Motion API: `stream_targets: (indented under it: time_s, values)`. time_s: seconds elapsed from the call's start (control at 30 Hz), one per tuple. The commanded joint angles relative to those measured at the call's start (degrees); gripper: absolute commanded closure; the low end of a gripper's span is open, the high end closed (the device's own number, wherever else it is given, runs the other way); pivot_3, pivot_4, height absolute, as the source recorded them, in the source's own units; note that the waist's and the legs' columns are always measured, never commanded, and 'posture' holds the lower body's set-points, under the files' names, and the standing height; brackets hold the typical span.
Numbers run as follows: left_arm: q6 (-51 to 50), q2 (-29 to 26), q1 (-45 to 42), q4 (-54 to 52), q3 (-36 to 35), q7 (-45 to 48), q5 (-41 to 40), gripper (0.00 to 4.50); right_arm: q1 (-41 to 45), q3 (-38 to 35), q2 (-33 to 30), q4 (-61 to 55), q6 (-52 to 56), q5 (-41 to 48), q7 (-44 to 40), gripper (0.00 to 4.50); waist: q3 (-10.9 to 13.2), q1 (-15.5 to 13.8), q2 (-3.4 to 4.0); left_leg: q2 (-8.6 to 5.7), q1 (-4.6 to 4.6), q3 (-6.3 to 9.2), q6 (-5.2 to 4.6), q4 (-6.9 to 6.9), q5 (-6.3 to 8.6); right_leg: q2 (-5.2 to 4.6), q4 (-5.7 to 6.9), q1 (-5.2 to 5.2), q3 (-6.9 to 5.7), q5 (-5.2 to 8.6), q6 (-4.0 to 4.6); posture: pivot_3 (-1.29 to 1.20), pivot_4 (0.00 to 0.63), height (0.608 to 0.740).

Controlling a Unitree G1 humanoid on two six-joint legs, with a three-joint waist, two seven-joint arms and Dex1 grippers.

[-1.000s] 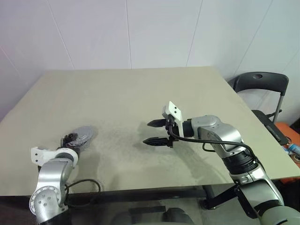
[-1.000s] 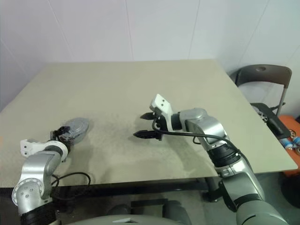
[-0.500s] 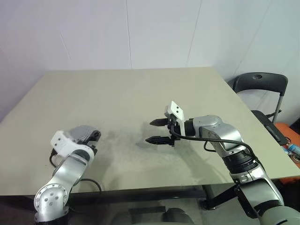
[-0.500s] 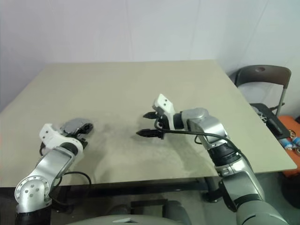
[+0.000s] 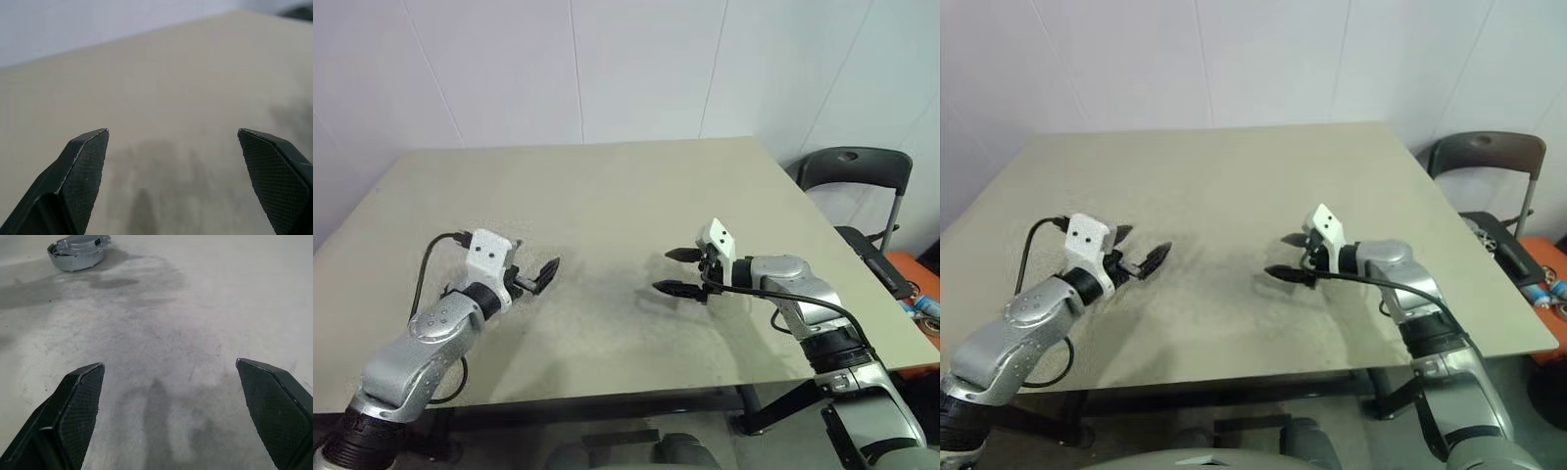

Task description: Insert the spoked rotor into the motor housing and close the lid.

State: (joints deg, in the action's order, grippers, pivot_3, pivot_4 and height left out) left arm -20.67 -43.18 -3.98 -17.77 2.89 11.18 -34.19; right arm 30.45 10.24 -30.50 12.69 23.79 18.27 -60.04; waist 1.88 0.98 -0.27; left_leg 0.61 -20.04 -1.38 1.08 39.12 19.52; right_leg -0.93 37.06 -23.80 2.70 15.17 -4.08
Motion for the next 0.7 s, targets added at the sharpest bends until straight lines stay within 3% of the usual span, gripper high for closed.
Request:
stream_targets:
  time_s: [0.03,0.33,0.7]
  values:
    - [12.42,-0.06,-0.98,6.05,-3.27,8.61,7.60,0.02,0.05,-2.00,-0.06,-0.02,-2.66,0.22,-1.18,0.00,0.00,-0.06,0.00,0.01,0.01,0.01,0.00,0.00,0.00,0.01,0.00,0.00,0.01,0.00,0.00,0.00,0.000,0.740]
    - [16.84,5.52,1.36,10.61,-8.23,20.75,6.18,0.02,-0.58,-2.47,1.28,0.68,-3.70,0.65,-0.38,0.00,-0.01,-0.07,0.00,0.19,-0.08,-0.01,-0.12,0.02,0.07,-0.09,0.01,-0.10,0.12,-0.03,-0.05,0.00,0.000,0.740]
    - [16.19,9.26,2.54,10.19,-10.01,23.28,8.44,0.02,-0.94,-2.47,2.29,-0.49,-3.48,0.41,-1.13,0.00,-0.01,-0.14,-0.01,0.23,-0.16,0.00,-0.12,0.04,0.07,-0.14,0.13,-0.24,0.17,-0.04,-0.06,0.00,0.000,0.740]
